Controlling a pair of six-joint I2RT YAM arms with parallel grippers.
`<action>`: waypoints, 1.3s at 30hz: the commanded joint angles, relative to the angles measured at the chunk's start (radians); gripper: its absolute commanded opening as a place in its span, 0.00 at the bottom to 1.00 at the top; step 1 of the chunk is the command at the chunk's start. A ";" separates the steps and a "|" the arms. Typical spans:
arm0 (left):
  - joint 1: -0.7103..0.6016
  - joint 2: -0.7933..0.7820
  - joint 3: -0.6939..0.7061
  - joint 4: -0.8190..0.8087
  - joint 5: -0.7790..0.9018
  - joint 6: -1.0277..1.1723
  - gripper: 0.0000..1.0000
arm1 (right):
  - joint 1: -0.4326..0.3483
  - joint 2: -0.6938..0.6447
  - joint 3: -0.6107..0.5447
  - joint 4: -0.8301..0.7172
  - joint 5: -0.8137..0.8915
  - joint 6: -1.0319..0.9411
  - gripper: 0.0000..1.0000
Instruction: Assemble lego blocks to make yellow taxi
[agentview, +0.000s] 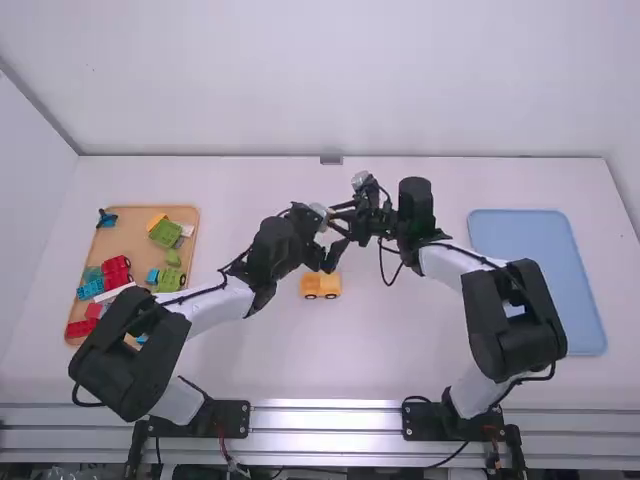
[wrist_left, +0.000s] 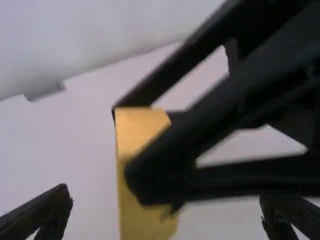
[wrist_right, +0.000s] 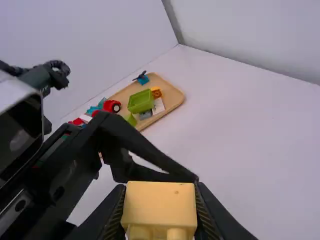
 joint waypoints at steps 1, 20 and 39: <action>0.042 0.000 0.045 -0.020 0.225 -0.018 0.99 | -0.036 0.008 0.048 -0.052 -0.116 -0.094 0.18; 0.222 0.072 0.102 -0.049 0.919 0.238 0.90 | 0.006 0.008 0.373 -0.927 -0.257 -0.874 0.17; 0.229 0.072 0.102 -0.010 0.918 0.245 0.43 | -0.002 0.008 0.373 -0.934 -0.250 -0.873 0.16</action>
